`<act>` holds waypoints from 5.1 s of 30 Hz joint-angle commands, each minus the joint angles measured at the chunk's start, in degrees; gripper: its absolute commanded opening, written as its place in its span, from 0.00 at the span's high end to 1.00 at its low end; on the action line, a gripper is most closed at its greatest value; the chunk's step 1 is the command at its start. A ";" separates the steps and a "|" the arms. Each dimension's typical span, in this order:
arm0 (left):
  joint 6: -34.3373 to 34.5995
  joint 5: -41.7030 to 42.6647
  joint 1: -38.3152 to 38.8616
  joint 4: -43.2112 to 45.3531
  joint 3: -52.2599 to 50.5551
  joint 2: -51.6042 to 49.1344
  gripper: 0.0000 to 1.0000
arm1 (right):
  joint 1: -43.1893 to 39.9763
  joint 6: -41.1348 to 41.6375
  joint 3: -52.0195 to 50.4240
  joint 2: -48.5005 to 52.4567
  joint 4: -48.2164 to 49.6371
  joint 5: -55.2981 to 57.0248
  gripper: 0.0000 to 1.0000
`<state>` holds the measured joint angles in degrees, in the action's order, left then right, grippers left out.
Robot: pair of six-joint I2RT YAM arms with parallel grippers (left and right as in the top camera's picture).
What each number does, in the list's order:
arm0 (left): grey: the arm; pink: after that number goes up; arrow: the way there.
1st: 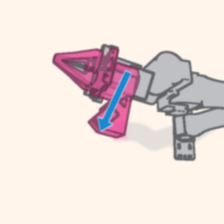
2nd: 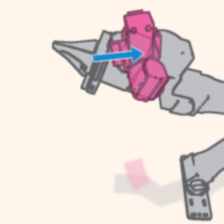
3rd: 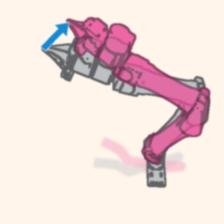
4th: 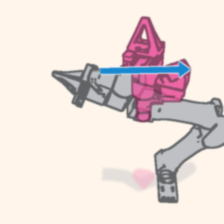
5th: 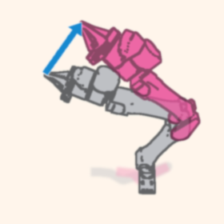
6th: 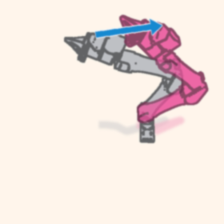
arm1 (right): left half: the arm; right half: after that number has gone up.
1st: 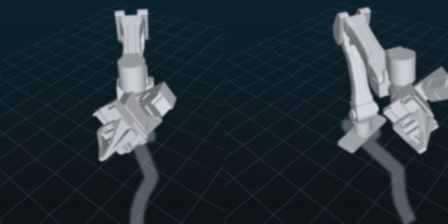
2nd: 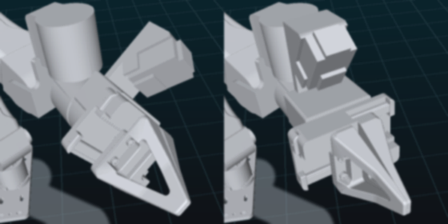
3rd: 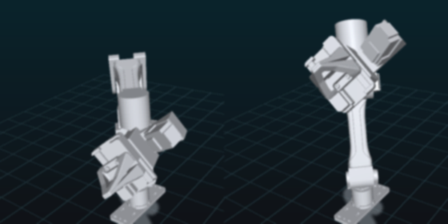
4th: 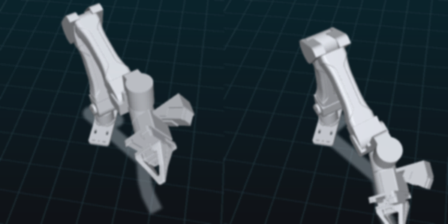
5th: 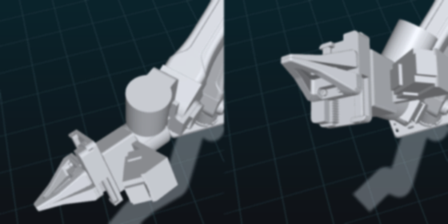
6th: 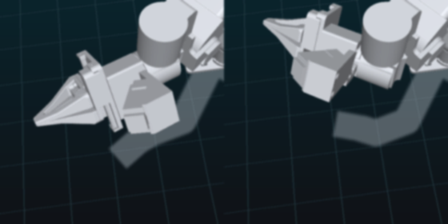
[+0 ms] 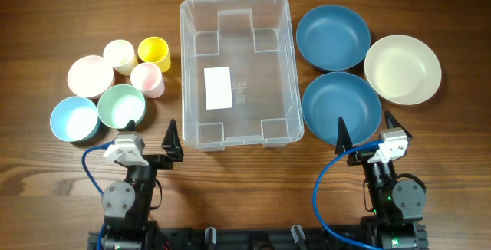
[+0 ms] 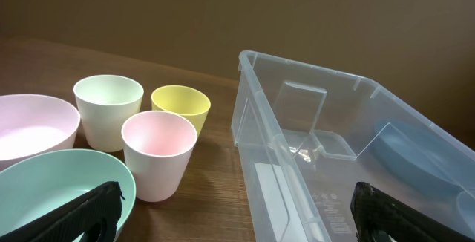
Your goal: Pack container
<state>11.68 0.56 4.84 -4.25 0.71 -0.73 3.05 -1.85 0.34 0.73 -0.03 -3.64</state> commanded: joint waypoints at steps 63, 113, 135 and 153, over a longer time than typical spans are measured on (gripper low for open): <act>-9.81 -3.63 -0.20 0.39 -0.39 -4.15 0.00 | 0.59 -5.66 -0.02 2.08 0.11 0.42 0.00; -9.81 -3.63 -0.20 0.39 -0.39 -4.15 0.00 | 0.59 -5.64 -0.02 2.08 0.11 0.42 0.00; -9.81 -3.63 -0.20 0.39 -0.39 -4.15 0.00 | 0.59 -14.43 -0.02 2.08 6.75 -0.44 0.00; -9.81 -3.63 -0.20 0.39 -0.39 -4.50 0.00 | -2.45 1.66 22.21 24.11 -0.26 -0.92 0.00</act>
<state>3.03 -2.28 4.84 -4.08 0.69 -5.06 2.83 -6.55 11.70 14.74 4.25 -6.24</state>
